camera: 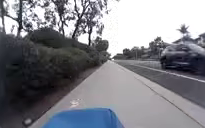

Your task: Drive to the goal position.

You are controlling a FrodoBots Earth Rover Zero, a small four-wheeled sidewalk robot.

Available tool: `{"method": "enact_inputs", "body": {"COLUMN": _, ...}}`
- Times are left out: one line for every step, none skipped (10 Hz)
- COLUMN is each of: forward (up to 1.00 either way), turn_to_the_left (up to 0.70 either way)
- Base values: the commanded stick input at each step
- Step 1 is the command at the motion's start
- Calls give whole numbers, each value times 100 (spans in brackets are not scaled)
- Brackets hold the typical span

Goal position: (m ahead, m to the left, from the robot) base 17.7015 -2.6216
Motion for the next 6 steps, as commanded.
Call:
{"method": "enact_inputs", "body": {"forward": 100, "turn_to_the_left": 0}}
{"method": "enact_inputs", "body": {"forward": 100, "turn_to_the_left": 0}}
{"method": "enact_inputs", "body": {"forward": 100, "turn_to_the_left": 0}}
{"method": "enact_inputs", "body": {"forward": 100, "turn_to_the_left": 0}}
{"method": "enact_inputs", "body": {"forward": 100, "turn_to_the_left": 0}}
{"method": "enact_inputs", "body": {"forward": 100, "turn_to_the_left": 0}}
